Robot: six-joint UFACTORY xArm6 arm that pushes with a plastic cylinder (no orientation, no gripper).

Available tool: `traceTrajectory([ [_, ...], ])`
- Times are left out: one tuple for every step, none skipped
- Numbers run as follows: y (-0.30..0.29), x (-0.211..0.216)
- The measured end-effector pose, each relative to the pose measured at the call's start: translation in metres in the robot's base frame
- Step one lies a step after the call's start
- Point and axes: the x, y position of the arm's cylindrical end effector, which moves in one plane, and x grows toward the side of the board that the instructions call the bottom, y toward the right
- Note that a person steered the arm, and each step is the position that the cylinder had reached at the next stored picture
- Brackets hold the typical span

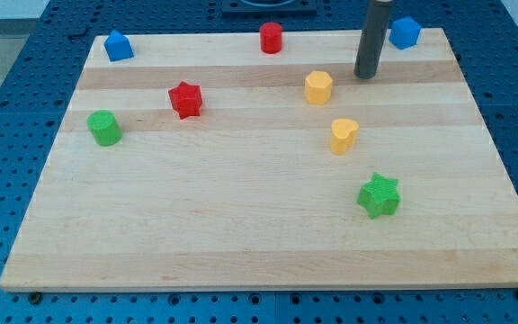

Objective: Nudge the yellow hexagon a bit down

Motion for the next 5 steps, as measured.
traceTrajectory([
  [-0.037,-0.014],
  [-0.085,-0.018],
  [-0.118,-0.007],
  [-0.115,0.007],
  [-0.086,0.014],
])
